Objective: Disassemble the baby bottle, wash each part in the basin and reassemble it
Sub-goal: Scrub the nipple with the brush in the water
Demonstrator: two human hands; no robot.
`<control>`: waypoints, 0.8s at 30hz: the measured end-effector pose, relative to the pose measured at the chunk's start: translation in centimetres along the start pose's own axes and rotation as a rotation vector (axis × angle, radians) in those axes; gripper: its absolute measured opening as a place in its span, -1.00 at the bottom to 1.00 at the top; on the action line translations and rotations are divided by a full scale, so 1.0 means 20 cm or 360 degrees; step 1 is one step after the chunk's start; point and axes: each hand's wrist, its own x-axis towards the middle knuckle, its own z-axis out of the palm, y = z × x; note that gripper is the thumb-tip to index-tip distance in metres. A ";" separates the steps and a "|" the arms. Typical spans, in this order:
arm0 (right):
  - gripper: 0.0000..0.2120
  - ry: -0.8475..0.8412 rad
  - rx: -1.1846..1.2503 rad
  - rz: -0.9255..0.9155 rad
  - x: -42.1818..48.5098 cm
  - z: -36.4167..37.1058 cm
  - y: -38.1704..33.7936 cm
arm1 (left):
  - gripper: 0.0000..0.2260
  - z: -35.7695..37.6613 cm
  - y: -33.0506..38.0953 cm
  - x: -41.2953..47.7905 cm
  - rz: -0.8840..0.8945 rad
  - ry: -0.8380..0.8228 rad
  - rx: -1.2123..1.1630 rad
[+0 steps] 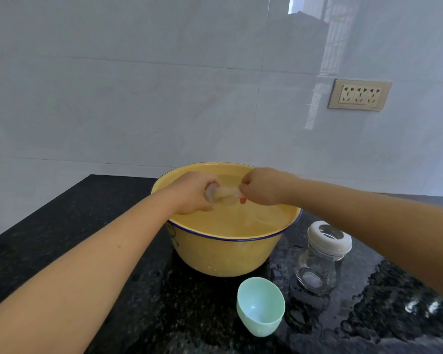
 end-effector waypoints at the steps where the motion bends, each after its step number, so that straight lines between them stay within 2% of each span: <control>1: -0.72 -0.0169 0.0245 0.0090 0.01 0.00 0.00 | -0.72 0.00 0.00 0.00 0.0017 0.0001 -0.0036; 3: -0.75 -0.0343 0.0585 0.0245 0.01 -0.01 0.02 | -0.74 0.00 0.01 0.00 0.0024 -0.0022 -0.0082; 4: -0.73 -0.0343 0.0598 0.0243 0.01 -0.01 0.03 | -0.73 0.00 0.01 0.00 0.0020 -0.0027 -0.0092; 7: -0.59 -0.0203 0.0346 0.0033 0.01 0.00 0.05 | -0.74 0.00 0.00 0.00 -0.0002 -0.0019 -0.0085; 12: -0.82 0.0086 0.0242 -0.0301 0.00 0.02 0.08 | -0.77 0.00 -0.01 0.01 -0.0020 -0.0021 -0.0068; 17: -0.73 0.0289 -0.0304 -0.0305 0.00 0.02 0.09 | -0.75 0.00 0.00 0.01 0.0007 -0.0030 -0.0051; 20: -0.69 0.0250 -0.0343 -0.0249 0.01 0.01 0.08 | -0.78 0.01 0.00 0.00 0.0015 -0.0028 -0.0062; 24: -0.67 0.0053 -0.0025 -0.0160 0.02 0.01 0.08 | -0.80 0.01 0.00 0.00 0.0009 -0.0025 -0.0077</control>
